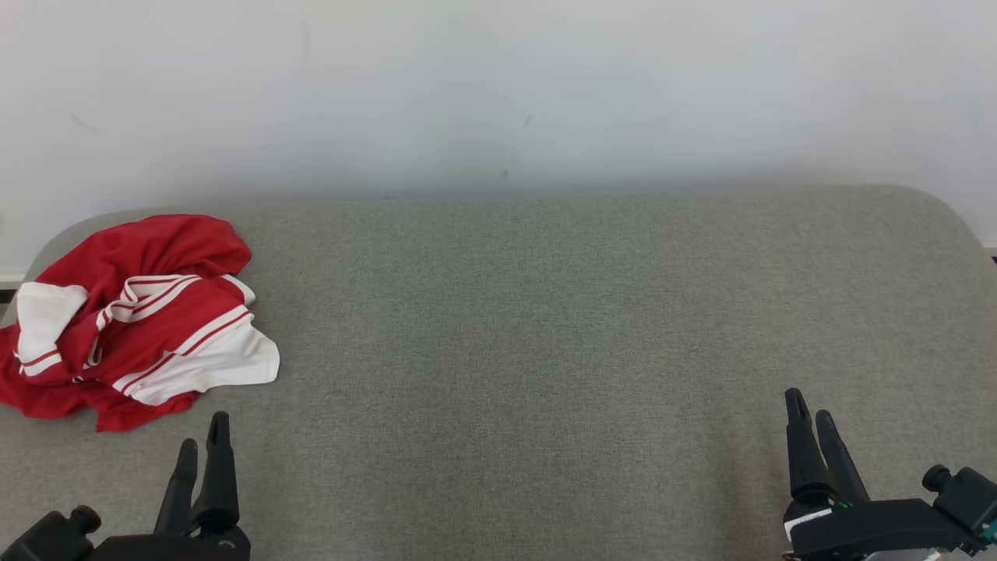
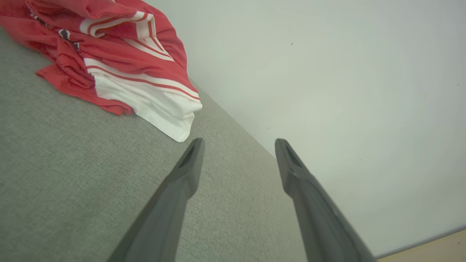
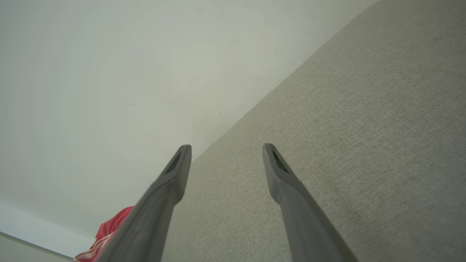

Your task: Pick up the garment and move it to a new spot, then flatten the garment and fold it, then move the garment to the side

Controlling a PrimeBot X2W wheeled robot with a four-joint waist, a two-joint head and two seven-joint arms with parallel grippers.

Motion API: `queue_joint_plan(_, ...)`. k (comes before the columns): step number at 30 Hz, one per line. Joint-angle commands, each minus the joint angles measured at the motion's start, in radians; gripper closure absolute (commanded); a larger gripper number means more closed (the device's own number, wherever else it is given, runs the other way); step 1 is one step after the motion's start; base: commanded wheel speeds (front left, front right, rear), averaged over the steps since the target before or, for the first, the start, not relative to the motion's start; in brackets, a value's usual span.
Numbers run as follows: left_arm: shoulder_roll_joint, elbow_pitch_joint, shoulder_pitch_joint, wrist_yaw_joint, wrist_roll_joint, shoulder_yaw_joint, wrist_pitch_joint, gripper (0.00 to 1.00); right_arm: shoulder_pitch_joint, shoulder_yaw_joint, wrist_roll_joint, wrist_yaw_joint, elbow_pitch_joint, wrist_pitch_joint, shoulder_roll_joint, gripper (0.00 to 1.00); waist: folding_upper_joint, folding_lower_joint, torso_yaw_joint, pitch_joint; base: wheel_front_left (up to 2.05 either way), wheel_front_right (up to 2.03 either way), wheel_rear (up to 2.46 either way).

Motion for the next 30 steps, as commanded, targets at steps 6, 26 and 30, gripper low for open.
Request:
queue_joint_plan(6,0.015,-0.037,0.009,0.014,0.150,-0.009,-0.034,0.00,0.006,0.008,-0.151,0.003,-0.023,-0.028,-0.004,0.00,0.0000,0.0000,0.006,-0.002,0.00,0.00,0.00)
queue_joint_plan(26,0.046,-0.036,0.029,0.012,0.380,-0.026,-0.088,0.00,0.029,0.028,-0.403,0.004,-0.066,-0.055,-0.005,0.00,0.0000,0.0000,0.028,-0.014,0.00,0.00,0.00)
queue_joint_plan(30,0.050,-0.031,0.034,0.014,0.418,-0.028,-0.099,0.00,0.039,0.031,-0.450,0.004,-0.082,-0.052,-0.005,0.00,0.0000,0.0000,0.032,-0.017,0.00,0.00,0.00)
